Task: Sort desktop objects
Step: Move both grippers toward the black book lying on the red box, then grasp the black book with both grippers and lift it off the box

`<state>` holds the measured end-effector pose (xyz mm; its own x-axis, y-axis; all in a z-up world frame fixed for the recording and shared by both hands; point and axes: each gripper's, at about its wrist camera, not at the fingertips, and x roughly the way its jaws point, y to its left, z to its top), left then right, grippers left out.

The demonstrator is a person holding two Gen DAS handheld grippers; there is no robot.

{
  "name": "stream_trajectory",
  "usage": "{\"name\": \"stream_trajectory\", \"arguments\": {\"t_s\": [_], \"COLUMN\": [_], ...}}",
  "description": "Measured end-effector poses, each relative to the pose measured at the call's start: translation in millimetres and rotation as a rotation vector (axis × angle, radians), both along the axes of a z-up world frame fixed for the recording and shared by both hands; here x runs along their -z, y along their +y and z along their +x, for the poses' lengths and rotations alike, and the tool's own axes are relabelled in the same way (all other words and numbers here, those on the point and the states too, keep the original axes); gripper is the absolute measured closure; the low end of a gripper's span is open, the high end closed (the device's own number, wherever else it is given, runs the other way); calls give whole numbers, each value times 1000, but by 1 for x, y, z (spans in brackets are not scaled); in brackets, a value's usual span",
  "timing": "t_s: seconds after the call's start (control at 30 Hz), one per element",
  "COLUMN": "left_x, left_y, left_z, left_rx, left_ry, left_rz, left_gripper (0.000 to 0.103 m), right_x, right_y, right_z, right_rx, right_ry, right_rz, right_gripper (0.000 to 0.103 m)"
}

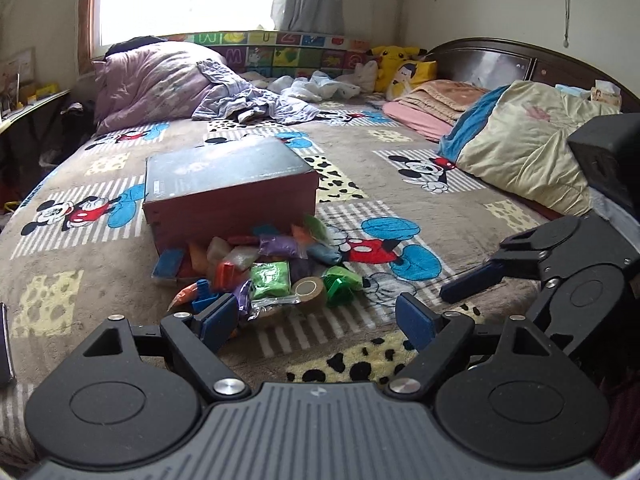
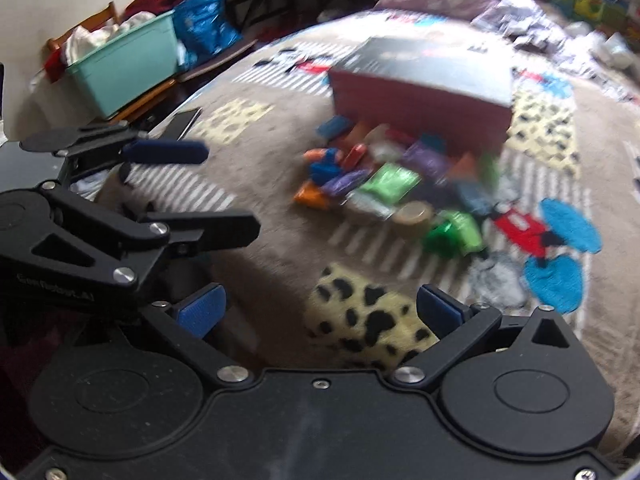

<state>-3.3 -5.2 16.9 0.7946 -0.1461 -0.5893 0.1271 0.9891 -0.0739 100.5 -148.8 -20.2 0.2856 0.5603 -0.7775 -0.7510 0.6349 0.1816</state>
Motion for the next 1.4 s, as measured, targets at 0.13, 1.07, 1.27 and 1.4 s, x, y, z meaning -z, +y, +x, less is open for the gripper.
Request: {"name": "stream_trajectory", "arguments": {"t_s": [0.13,1.07,1.27,1.4], "left_x": [0,8,22,30], "left_y": [3,61,96,124], "left_z": [3,105,159,193], "left_rx": [9,15,-81,-143], "left_ry": [21,111,123,132], "left_rz": [-4,158,141,108], "left_gripper": [18,18,18,18], "right_x": [0,4,13,22], "right_y": [2,3,21,31], "right_z": [7,147,181,209], "right_rx": [-42,56,122,174], "right_ry": [21,-48,-72,-110], "right_rz": [-20,-23,-14,-3], "right_gripper": [1,1,1,1]}}
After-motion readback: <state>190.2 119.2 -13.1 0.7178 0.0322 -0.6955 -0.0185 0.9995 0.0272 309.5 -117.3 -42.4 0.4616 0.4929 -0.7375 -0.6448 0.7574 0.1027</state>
